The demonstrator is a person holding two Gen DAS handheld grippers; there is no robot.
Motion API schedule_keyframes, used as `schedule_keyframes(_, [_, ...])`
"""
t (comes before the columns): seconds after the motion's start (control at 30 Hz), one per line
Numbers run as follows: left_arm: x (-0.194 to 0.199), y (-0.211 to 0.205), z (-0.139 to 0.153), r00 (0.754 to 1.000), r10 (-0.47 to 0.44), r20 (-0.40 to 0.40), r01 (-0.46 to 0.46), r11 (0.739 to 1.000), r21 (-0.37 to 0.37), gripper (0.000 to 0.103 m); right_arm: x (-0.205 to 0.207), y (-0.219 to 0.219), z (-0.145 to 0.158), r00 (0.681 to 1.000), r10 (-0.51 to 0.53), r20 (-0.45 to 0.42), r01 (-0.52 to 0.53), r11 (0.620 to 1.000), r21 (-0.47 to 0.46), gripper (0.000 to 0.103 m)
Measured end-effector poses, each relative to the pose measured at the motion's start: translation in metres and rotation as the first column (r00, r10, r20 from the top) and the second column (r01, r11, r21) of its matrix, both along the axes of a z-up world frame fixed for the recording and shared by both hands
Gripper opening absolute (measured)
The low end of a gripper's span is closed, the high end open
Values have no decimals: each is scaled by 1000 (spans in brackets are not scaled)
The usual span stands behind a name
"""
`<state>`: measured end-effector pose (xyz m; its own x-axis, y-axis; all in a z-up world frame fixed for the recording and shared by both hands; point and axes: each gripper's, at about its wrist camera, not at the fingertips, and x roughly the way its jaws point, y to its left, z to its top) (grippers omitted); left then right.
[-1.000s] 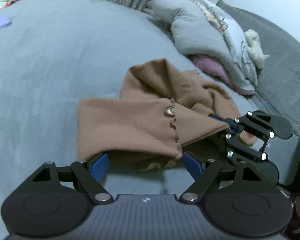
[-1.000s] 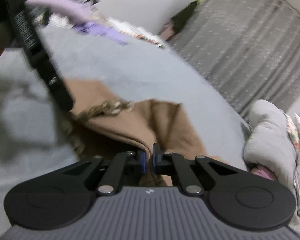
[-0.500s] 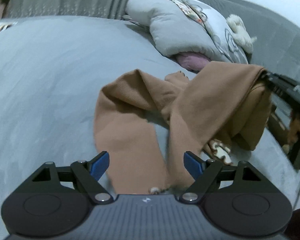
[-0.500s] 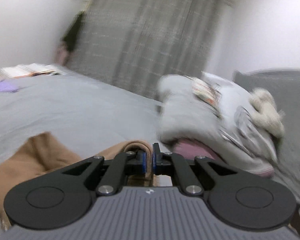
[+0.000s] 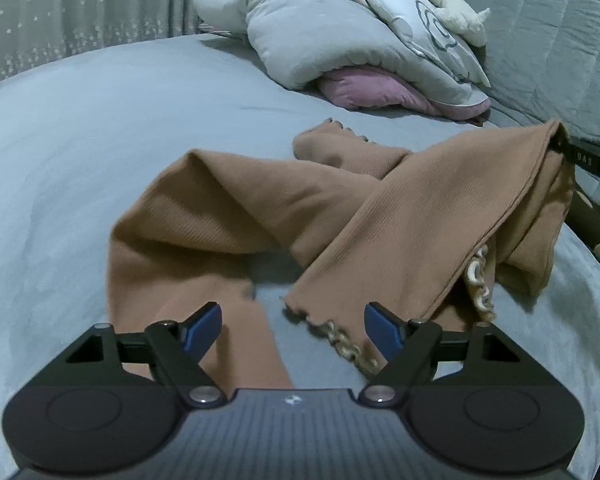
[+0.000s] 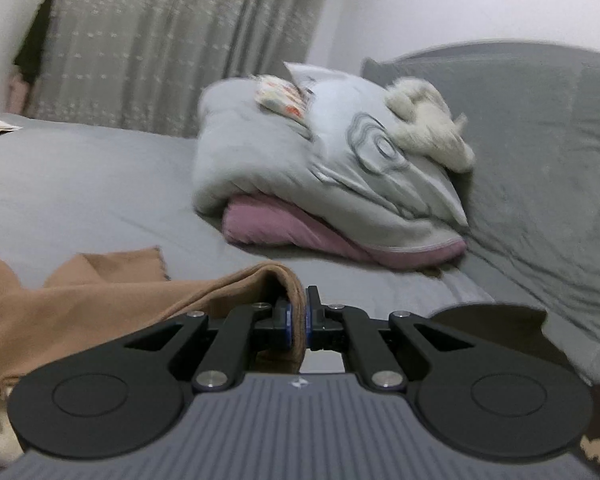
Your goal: Fold clothes
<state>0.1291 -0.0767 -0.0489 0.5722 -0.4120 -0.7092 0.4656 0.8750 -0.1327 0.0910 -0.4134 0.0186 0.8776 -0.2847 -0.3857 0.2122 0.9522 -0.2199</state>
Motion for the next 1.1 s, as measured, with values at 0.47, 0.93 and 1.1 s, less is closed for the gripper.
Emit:
schedule_keyframes(0.47, [11,-21,-1,998,-54,21,53,998,45,75,9,-54,-52,961,-114,-253,132,990,55,11])
schedule_keyframes(0.93, [36,-27,3,999,11,-40,-11,1000,-16,62,-38,0,-11,949,179,-259,-212,972,-106,32])
schedule_keyframes(1.1, [44,-29,-3,997,38,-68,-41,998,-49,56,-41,35,-15,897,350,-271,-404,897,-179,32])
